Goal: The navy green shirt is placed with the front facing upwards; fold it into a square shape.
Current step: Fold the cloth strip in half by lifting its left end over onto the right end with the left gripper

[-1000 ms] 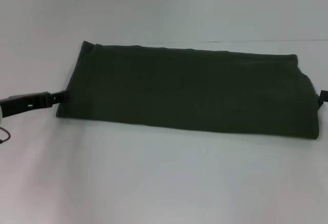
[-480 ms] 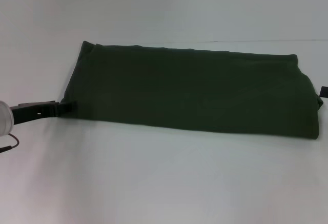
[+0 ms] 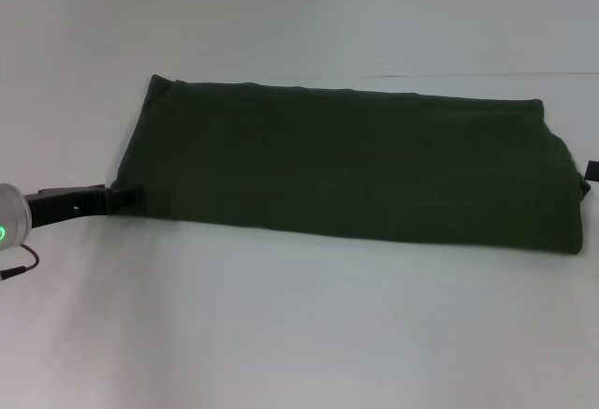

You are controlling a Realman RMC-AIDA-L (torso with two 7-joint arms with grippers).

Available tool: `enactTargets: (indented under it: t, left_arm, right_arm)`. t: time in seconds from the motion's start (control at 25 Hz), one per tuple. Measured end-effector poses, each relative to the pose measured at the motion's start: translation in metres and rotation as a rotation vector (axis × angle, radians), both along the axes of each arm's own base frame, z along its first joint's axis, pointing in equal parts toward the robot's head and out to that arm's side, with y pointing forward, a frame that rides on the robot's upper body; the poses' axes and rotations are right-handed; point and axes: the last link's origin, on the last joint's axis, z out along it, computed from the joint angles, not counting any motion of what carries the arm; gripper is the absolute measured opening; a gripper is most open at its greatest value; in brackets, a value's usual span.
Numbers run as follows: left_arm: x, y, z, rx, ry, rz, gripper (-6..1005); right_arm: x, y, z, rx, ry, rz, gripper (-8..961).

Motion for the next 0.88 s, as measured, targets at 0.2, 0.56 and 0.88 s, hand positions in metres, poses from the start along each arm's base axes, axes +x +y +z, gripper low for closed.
enactTargets:
  t: [0.2, 0.56, 0.88]
  left_arm:
    - [0.0005, 0.001, 0.0018, 0.007, 0.0, -0.001, 682]
    - [-0.003, 0.0021, 0.0027, 0.024, 0.012, 0.011, 680]
    - [-0.0026, 0.0024, -0.0012, 0.017, 0.012, 0.013, 679]
  right_arm:
    - [0.0014, -0.0015, -0.0005, -0.001, 0.0, -0.004, 856]
    - [0.0042, -0.0041, 0.0012, 0.01, 0.004, -0.012, 857]
    - [0.0044, -0.0043, 0.0011, 0.013, 0.004, -0.011, 857]
